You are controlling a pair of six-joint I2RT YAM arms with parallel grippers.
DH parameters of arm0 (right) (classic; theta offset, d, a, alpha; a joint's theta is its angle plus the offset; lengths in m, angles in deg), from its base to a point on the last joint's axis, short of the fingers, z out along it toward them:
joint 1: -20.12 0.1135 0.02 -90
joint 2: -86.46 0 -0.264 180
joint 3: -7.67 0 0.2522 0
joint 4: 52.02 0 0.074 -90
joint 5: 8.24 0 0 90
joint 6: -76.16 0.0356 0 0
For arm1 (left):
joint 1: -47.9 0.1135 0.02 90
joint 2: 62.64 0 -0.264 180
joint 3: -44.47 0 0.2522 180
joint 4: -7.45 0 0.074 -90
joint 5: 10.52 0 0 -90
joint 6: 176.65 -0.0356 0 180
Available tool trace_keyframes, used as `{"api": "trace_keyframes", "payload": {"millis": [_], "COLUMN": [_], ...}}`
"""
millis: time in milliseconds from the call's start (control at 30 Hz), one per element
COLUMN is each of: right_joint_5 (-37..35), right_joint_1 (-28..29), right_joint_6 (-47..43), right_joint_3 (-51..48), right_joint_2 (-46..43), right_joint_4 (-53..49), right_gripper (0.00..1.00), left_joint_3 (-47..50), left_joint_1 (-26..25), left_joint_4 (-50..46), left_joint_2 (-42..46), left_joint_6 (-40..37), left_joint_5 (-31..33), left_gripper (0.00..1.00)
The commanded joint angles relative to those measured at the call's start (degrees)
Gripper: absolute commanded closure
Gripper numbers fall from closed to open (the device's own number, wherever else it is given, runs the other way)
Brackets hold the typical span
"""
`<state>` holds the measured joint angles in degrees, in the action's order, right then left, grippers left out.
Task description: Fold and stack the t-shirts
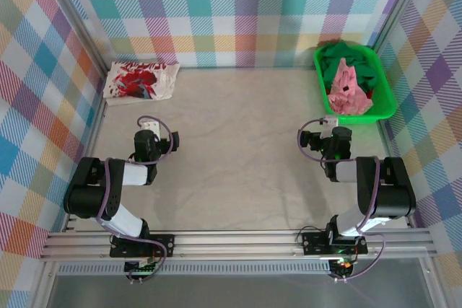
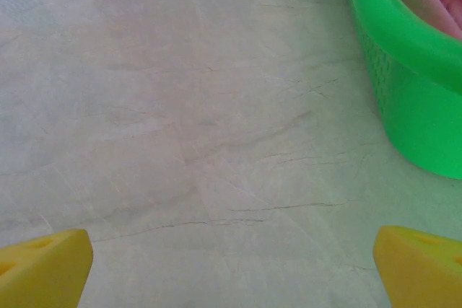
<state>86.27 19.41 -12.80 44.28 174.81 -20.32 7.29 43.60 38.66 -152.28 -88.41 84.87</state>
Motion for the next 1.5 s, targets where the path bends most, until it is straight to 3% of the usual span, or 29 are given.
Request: {"api": "trace_keyframes", "payload": {"millis": [0,600,667,833,933,1000,1100,1233,1367,1467], "right_joint_5": [-0.1,-0.3,-3.0,-2.7,-7.4,-10.2,-7.0,-1.4,-1.4,-0.6], "right_joint_1": [0.2,0.3,1.6,2.2,2.8,2.7,-1.3,-7.1,-11.0,-13.7], "right_joint_6": [-0.7,-0.7,-1.3,6.6,8.4,9.9,17.0,22.3,22.1,21.9], "right_joint_3": [0.9,0.8,2.0,8.1,17.7,24.2,34.3,48.1,59.3,65.0], "right_joint_2": [-0.3,-0.9,-6.9,-25.9,-29.6,-27.8,-21.7,-9.6,2.1,9.4], "right_joint_4": [2.1,2.3,-4.8,-29.6,-43.6,-49.4,-57.1,-64.6,-70.7,-74.0], "right_gripper": [0.00,0.00,0.00,0.02,0.03,0.00,0.00,0.00,0.00,0.02], "left_joint_3": [-0.9,-0.9,-0.7,-3.1,-10.1,-15.0,-25.1,-40.1,-53.3,-59.5], "left_joint_1": [0.4,0.7,0.4,-1.5,-3.4,-5.6,-9.1,-18.8,-25.8,-30.2], "left_joint_4": [0.8,1.1,-1.3,-19.7,-29.7,-32.1,-35.7,-43.0,-49.6,-51.4], "left_joint_2": [0.0,0.0,3.6,28.1,37.0,37.7,32.0,17.0,1.8,-6.5], "left_joint_6": [0.1,0.3,-0.2,2.7,4.9,4.2,3.6,-2.2,-3.1,-2.5], "left_joint_5": [-0.3,-0.9,-1.0,2.4,3.1,3.2,-0.3,-2.6,-8.5,-8.7], "left_gripper": [0.00,0.00,0.00,0.00,0.02,0.02,0.02,0.02,0.01,0.02]}}
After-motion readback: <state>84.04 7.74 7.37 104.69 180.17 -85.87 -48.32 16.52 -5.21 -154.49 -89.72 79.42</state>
